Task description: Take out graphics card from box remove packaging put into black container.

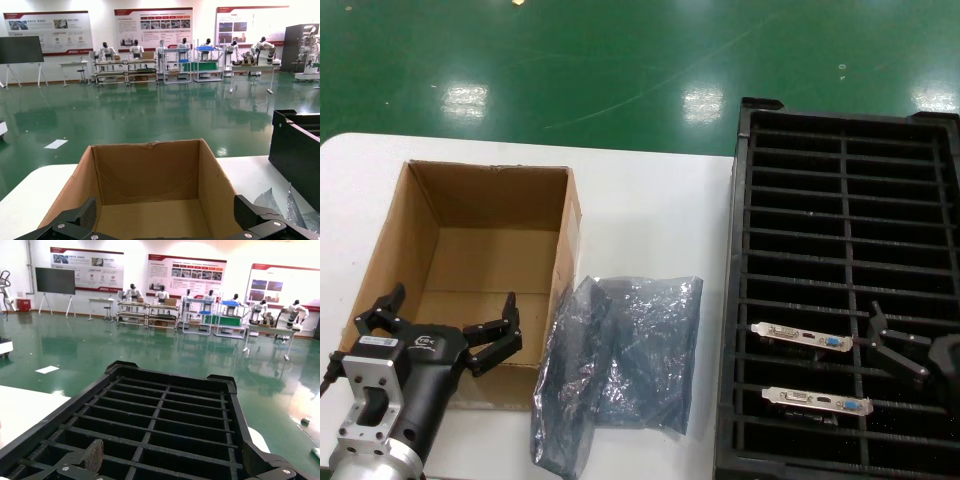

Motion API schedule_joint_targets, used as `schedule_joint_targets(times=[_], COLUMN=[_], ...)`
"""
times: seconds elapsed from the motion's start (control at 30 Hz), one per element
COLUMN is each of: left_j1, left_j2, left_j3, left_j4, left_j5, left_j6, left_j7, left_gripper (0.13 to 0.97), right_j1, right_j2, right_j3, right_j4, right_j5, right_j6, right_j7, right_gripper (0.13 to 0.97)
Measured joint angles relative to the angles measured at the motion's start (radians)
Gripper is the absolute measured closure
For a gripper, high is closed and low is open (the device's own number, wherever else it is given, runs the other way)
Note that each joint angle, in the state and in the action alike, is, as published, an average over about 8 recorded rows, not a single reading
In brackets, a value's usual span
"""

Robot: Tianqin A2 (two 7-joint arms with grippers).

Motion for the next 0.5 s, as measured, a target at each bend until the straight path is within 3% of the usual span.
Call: schedule_joint_targets(times=[0.5], left_j1=[0.000], left_j2=[0.000], left_j3=[0.000], left_j4=[0.000], left_j5=[0.000], left_j6=[0.000], left_j7=[0.000], left_gripper=[0.132], right_j1=[0.000], right_j2=[0.000], right_j3=[0.000], right_j4=[0.000], right_j5=[0.000], right_j6=[0.000], right_j7=[0.000], right_gripper=[0.129])
